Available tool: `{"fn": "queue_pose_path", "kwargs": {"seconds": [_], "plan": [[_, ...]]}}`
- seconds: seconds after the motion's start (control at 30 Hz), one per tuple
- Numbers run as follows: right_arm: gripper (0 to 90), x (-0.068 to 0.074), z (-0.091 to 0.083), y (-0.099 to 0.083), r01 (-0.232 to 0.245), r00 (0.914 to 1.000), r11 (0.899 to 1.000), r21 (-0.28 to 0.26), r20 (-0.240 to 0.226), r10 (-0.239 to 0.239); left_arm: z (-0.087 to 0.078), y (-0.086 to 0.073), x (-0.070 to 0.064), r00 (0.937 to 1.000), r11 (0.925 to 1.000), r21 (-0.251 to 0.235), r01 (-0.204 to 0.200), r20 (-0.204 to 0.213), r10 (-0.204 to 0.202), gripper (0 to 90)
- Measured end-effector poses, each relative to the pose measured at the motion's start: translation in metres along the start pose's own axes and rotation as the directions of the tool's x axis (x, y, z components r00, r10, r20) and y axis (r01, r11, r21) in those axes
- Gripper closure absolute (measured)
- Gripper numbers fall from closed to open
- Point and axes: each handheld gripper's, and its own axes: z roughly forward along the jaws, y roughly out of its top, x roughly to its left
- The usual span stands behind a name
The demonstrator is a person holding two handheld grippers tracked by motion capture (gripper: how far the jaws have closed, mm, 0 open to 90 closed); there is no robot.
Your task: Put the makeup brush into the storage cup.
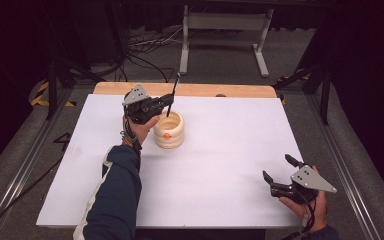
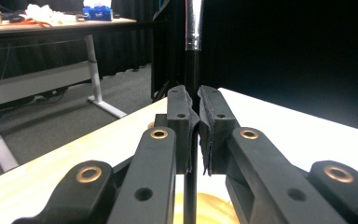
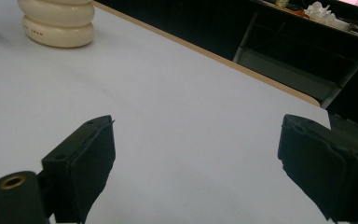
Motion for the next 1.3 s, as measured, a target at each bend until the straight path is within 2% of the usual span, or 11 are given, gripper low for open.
{"fn": "queue_pose_path", "kwargs": {"seconds": [0.13,0.2,0.27,0.5,0.67,0.77,0.87,1.0,1.3], "plan": [[11.9,0.0,0.0,0.0,-0.001,1.0,1.0,0.002,0.0,0.001,0.003,-0.006,0.001,1.0,1.0,0.0,0.004,0.004,-0.004,83.4],[12.0,0.0,0.0,0.0,-0.001,1.0,1.0,0.004,0.0,0.001,0.005,-0.01,0.0,0.9999,0.9998,0.018,-0.008,-0.007,0.008,83.4],[12.0,0.0,0.0,0.0,-0.003,1.0,1.0,-0.001,-0.005,0.003,0.006,-0.012,0.0,1.0,0.9998,0.018,-0.002,0.004,0.002,83.5],[12.0,0.0,0.0,0.0,-0.003,1.0,1.0,-0.002,-0.003,0.003,0.007,-0.022,-0.006,0.9996,0.9982,0.053,-0.027,-0.002,0.027,83.4],[12.0,0.001,0.0,0.0,0.001,1.0,1.0,0.002,-0.005,-0.001,0.004,-0.029,-0.005,1.0,0.999,0.044,-0.003,0.003,0.003,83.4],[12.0,0.002,0.001,0.001,0.005,0.9999,1.0,0.005,-0.009,-0.005,0.001,-0.034,-0.006,0.9999,0.9972,0.074,-0.012,0.002,0.011,83.5],[12.0,0.002,0.002,0.0,0.004,0.9999,1.0,0.006,-0.01,-0.004,-0.001,-0.04,-0.005,0.9999,0.9981,0.06,0.01,-0.005,-0.01,83.4],[12.0,0.002,0.002,0.0,0.009,0.9999,1.0,0.009,-0.01,-0.009,-0.004,-0.043,-0.005,0.9999,0.9965,0.083,-0.001,-0.011,0.001,83.4],[11.9,0.002,0.002,0.0,0.01,0.9999,1.0,0.013,-0.011,-0.01,-0.007,-0.042,-0.006,0.9999,0.9969,0.078,0.005,-0.014,-0.004,83.3]]}}
